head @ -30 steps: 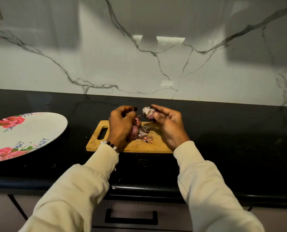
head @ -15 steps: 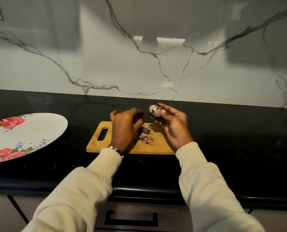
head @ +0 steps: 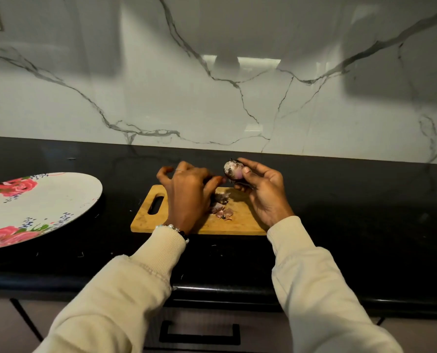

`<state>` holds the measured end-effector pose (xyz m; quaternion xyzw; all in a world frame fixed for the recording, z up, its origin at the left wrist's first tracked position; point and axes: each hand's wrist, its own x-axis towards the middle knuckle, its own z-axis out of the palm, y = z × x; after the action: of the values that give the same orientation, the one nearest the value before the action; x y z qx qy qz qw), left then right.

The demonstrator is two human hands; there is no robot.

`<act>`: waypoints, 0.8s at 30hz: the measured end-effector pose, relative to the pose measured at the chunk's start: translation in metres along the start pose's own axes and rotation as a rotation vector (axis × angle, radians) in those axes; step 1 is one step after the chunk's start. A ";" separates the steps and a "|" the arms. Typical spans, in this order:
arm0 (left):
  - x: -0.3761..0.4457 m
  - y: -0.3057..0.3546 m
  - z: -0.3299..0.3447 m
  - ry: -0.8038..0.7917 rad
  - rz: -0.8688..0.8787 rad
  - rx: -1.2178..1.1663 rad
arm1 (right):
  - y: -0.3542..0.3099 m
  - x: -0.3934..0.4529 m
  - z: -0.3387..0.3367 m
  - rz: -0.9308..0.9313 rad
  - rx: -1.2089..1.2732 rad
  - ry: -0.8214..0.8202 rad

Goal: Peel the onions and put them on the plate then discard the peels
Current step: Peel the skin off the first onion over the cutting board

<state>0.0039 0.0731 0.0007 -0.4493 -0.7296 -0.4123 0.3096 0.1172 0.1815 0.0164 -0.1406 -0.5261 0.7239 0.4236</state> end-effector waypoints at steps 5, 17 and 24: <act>0.004 -0.004 0.001 -0.011 0.068 -0.105 | 0.001 -0.002 -0.001 0.019 -0.039 -0.041; 0.005 -0.003 0.000 -0.027 0.110 -0.150 | 0.010 0.000 -0.001 0.047 -0.157 -0.076; 0.005 0.000 0.003 -0.103 0.063 -0.133 | 0.009 -0.002 0.000 0.030 -0.187 -0.063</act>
<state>0.0011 0.0778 0.0037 -0.5121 -0.7010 -0.4265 0.2540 0.1142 0.1798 0.0080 -0.1642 -0.6023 0.6820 0.3810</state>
